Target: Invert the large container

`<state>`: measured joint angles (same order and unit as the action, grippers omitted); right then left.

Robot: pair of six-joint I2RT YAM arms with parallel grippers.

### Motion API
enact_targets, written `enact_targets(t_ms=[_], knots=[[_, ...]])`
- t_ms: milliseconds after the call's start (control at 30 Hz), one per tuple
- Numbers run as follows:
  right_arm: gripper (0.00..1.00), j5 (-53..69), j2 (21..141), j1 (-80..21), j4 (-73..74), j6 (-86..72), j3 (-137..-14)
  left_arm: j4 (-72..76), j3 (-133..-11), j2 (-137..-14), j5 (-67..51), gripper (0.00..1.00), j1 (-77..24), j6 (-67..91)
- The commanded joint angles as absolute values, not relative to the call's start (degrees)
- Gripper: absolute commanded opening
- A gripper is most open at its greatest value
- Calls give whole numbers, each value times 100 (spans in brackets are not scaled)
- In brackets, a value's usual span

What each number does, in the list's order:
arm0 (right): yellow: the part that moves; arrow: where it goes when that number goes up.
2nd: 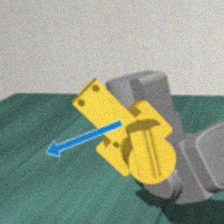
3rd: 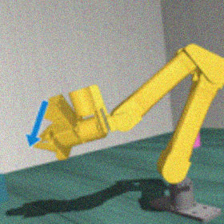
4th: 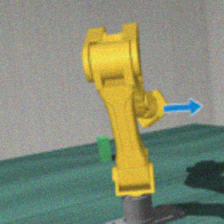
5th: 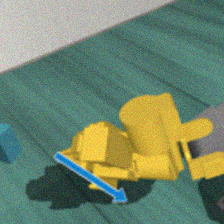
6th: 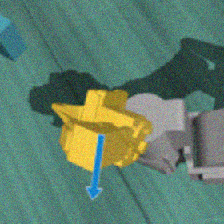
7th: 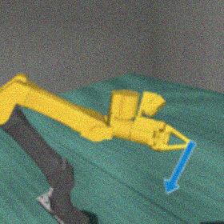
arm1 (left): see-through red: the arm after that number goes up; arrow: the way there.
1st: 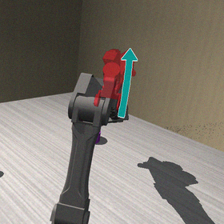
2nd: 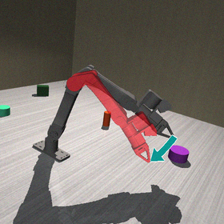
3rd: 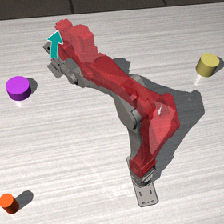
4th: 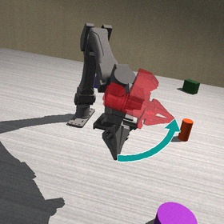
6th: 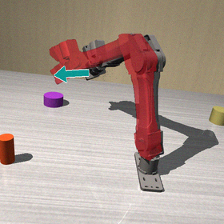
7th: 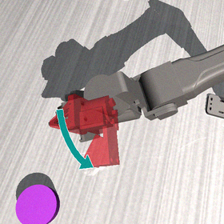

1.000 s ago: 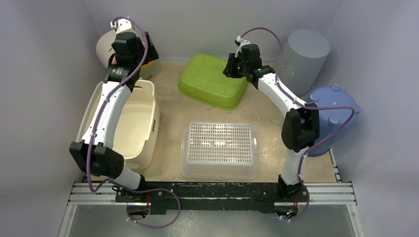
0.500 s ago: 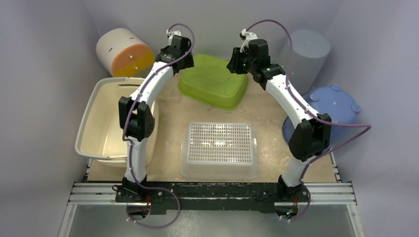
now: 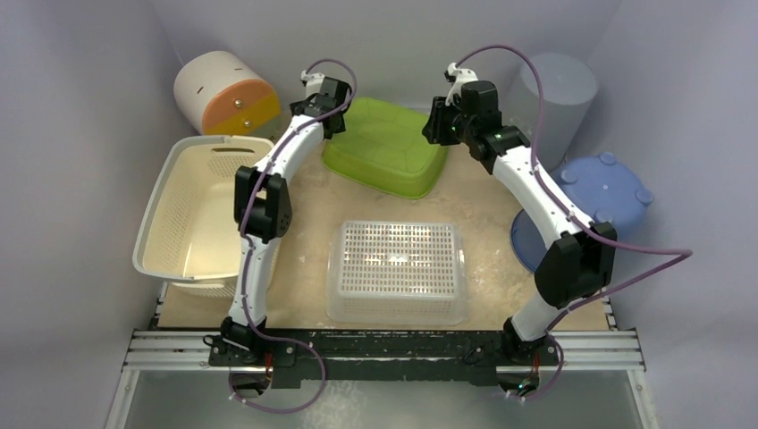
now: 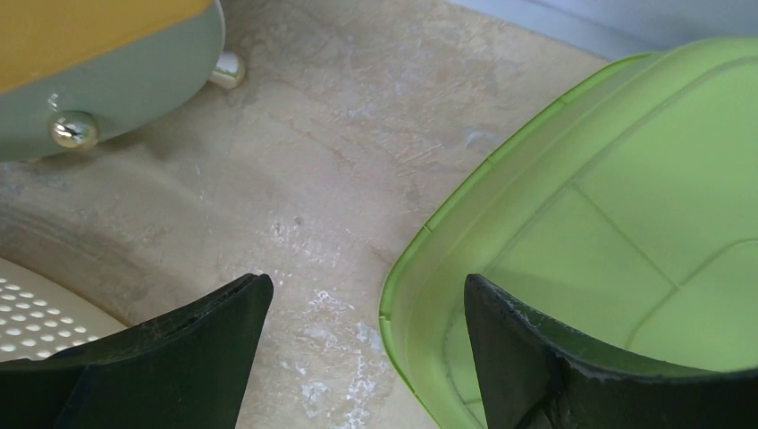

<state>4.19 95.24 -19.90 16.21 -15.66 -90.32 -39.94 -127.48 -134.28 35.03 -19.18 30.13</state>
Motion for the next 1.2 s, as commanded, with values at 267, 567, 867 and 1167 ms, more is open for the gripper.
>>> enact_targets(t_ms=[267, 567, 867, 1167], knots=[[39, 343, 9068, -1901, 1535, -1403, -8790, -3980, -12738, -13717, 3257, 80, -1894, 2994], [39, 349, 9019, -1872, 1517, -1421, -8715, -2571, -11404, -13168, 1102, 79, -1956, 2912], [39, 428, 8974, -1864, 1470, -1470, -8655, -2280, -10951, -12775, 303, 79, -2119, 2763], [39, 483, 8910, -1863, 1433, -1482, -8575, -2194, -10738, -12421, 263, 79, -2339, 2733]])
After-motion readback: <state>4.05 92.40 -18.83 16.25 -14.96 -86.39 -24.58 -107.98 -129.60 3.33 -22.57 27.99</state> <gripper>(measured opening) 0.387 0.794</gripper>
